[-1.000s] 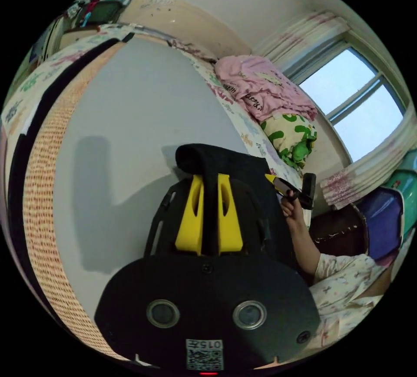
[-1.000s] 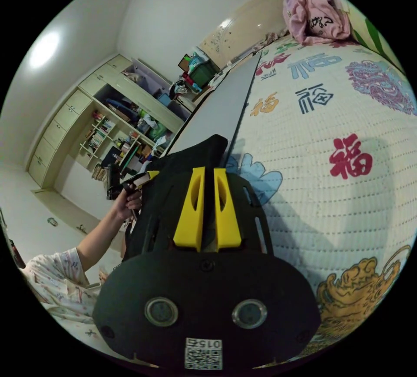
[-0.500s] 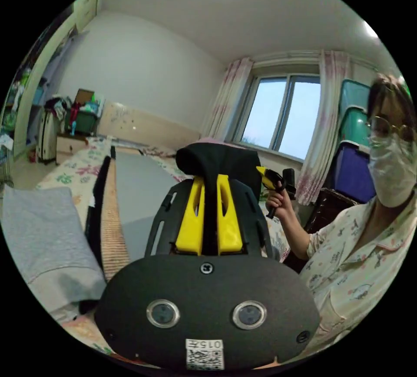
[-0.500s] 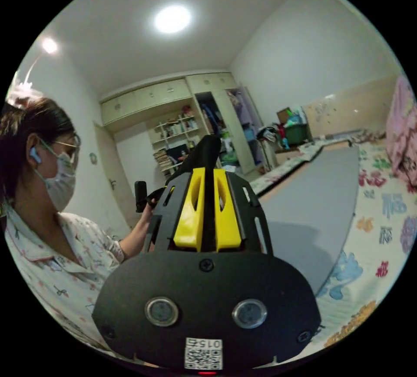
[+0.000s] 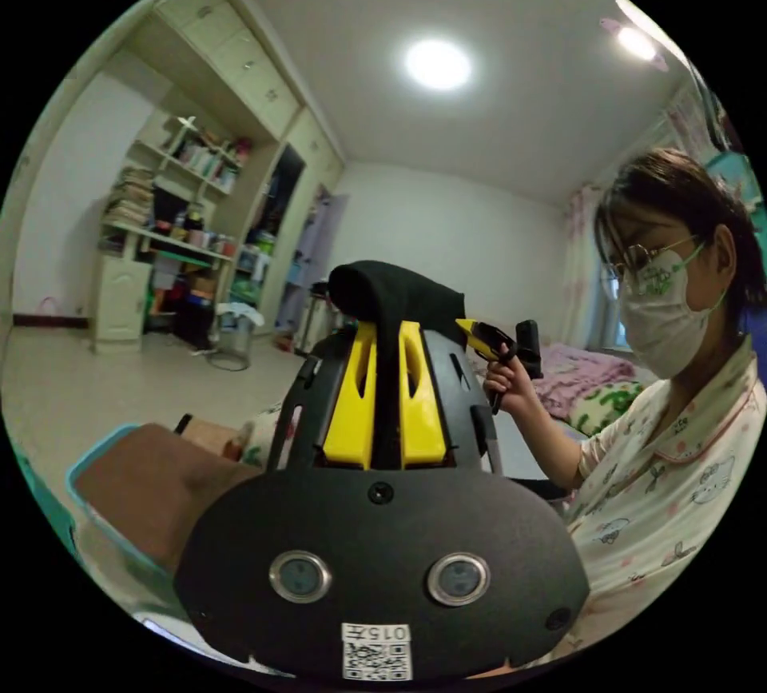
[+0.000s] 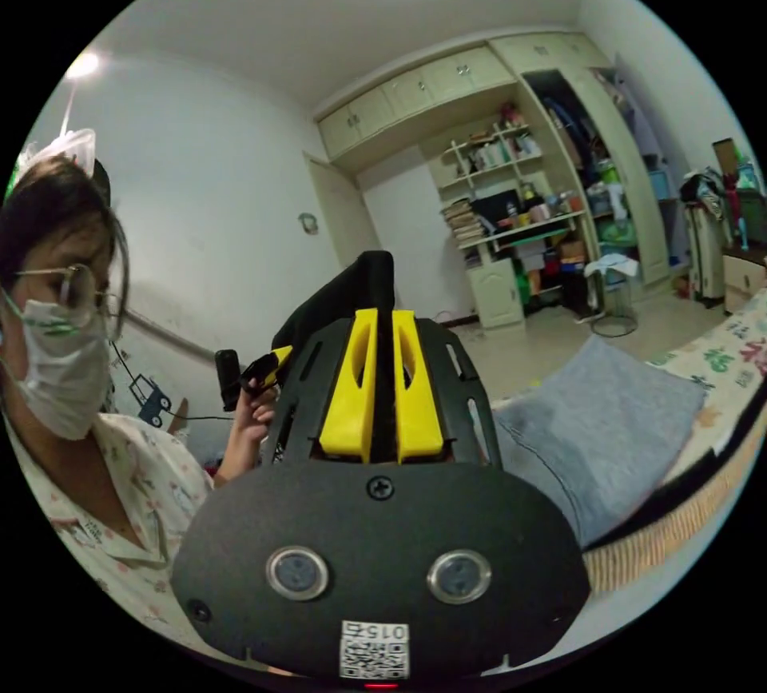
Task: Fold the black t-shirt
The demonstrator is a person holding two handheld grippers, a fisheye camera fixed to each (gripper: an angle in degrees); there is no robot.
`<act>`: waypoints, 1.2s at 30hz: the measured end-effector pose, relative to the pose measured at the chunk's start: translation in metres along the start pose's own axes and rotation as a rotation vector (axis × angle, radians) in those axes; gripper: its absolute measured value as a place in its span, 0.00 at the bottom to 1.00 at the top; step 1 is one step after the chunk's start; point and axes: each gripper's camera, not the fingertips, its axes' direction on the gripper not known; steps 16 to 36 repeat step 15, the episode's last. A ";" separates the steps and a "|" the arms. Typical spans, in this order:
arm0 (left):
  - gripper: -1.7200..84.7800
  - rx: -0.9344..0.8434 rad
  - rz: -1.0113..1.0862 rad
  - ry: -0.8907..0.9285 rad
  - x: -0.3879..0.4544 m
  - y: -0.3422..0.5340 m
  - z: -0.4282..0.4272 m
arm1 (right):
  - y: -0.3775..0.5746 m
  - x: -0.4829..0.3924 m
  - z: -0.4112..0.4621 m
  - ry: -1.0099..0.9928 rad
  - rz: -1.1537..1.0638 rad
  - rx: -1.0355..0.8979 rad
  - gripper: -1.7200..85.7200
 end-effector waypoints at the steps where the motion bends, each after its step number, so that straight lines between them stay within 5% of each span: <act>1: 0.06 0.007 -0.020 -0.028 -0.012 0.004 -0.010 | 0.001 0.009 0.050 -0.016 -0.010 -0.032 0.06; 5: 0.08 0.012 -0.212 -0.351 -0.128 0.043 -0.051 | 0.006 0.056 0.255 0.088 0.019 -0.240 0.07; 9: 0.13 0.016 -0.346 -0.915 -0.218 0.101 -0.069 | 0.017 0.085 0.296 0.300 -0.016 -0.298 0.12; 15: 0.13 -0.237 -0.246 -0.727 -0.241 0.149 -0.011 | 0.066 0.193 0.261 0.657 0.057 -0.507 0.20; 36: 0.13 -0.237 -0.246 -0.727 -0.241 0.149 -0.011 | 0.066 0.193 0.261 0.657 0.057 -0.507 0.20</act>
